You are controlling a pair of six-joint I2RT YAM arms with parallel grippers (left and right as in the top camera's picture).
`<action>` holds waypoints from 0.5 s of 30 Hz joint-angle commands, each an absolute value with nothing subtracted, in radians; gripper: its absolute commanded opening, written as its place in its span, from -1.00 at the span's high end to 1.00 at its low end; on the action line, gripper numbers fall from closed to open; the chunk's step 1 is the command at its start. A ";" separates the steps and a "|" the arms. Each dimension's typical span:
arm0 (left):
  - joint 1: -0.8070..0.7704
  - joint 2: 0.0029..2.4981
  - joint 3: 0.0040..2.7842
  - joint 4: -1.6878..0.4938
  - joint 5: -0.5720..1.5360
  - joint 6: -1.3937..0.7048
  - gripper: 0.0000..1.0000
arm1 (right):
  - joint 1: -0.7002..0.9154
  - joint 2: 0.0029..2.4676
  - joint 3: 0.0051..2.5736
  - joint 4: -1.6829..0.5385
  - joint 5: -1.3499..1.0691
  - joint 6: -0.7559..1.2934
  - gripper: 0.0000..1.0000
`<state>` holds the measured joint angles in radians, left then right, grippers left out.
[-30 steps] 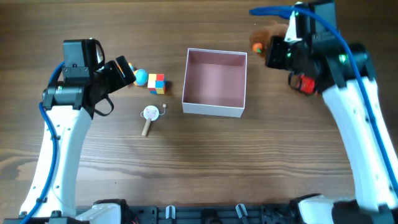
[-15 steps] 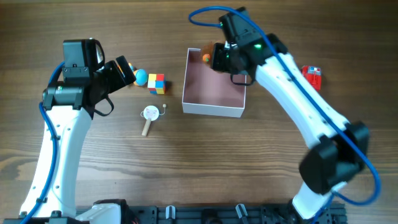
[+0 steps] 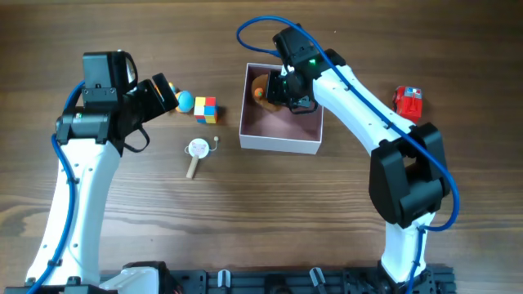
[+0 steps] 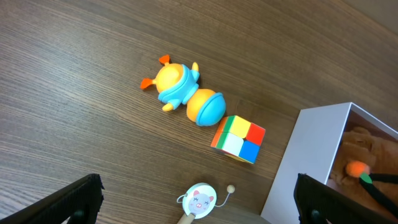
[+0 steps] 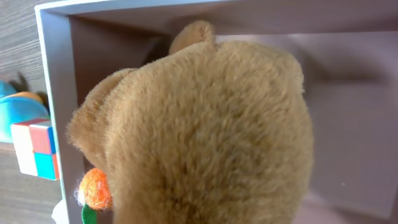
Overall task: Pack container
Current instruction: 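Carry the bear left into the box and open the right gripper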
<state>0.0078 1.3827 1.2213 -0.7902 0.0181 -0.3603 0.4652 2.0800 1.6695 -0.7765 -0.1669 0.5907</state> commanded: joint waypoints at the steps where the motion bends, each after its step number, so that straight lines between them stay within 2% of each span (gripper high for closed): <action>1: 0.013 1.382 1.239 -0.791 0.033 -0.344 -1.00 | 0.466 2.084 1.671 -0.779 -0.231 0.594 0.65; 2: 0.013 1.382 1.239 -0.791 0.033 -0.344 -0.99 | 0.466 2.084 1.671 -0.784 -0.231 0.594 0.62; 4: 0.013 1.382 1.239 -0.791 0.033 -0.344 -1.00 | 0.466 2.084 1.671 -0.795 -0.230 0.594 0.33; 8: 0.013 1.382 1.239 -0.791 0.033 -0.344 -0.99 | 0.466 2.083 1.671 -0.802 -0.230 0.576 -0.02; 9: 0.013 1.382 1.239 -0.791 0.033 -0.345 -0.99 | 0.466 2.083 1.671 -0.804 -0.230 0.576 -0.22; 11: 0.013 1.382 1.239 -0.791 0.033 -0.344 -0.99 | 0.466 2.083 1.671 -0.804 -0.228 0.574 -0.43; 15: 0.013 1.382 1.239 -0.791 0.033 -0.345 -1.00 | 0.465 2.080 1.671 -0.789 -0.192 0.506 -0.54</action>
<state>0.0078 1.3827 1.2213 -0.7906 0.0181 -0.3603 0.4648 2.0800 1.6695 -0.7998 -0.2089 0.5648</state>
